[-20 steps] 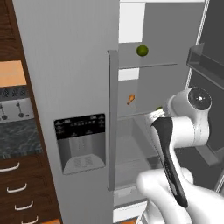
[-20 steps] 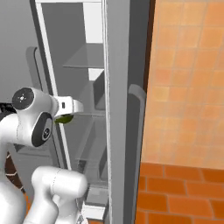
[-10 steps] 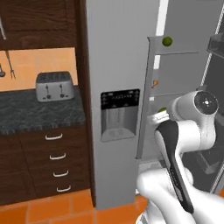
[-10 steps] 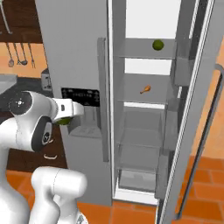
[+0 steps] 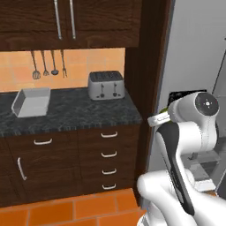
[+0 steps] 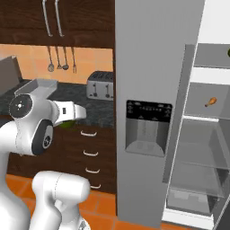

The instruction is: Place one lime and one chicken drumstick in each tupperware on the nearby counter, to pack two identical lunches.

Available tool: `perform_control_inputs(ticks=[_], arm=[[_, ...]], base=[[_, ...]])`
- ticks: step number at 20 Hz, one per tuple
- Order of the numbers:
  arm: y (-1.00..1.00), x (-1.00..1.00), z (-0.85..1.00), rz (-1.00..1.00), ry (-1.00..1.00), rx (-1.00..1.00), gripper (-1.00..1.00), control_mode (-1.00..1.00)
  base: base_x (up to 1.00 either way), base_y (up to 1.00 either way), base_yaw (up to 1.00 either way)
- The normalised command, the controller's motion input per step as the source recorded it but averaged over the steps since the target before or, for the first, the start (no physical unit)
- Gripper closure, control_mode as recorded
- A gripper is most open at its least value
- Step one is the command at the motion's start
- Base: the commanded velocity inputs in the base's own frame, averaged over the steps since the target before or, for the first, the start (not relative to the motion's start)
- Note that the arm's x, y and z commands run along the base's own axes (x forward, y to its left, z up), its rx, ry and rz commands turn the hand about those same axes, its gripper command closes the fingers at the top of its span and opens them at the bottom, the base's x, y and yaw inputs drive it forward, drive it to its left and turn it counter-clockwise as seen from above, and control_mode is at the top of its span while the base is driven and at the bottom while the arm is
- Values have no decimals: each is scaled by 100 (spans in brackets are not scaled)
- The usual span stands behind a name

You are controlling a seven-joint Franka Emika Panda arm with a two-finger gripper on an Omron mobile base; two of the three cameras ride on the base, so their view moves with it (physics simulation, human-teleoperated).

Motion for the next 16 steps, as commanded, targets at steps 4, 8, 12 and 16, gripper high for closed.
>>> perform_control_inputs(ticks=[4,8,12,16], arm=[[0,0,0,0,0,0,100,100],[0,0,0,0,0,0,100,100],[0,0,0,0,0,0,100,100],[0,0,0,0,0,0,100,100]], base=[[58,100,27],[49,100,20],[2,100,2],[-3,100,-13]])
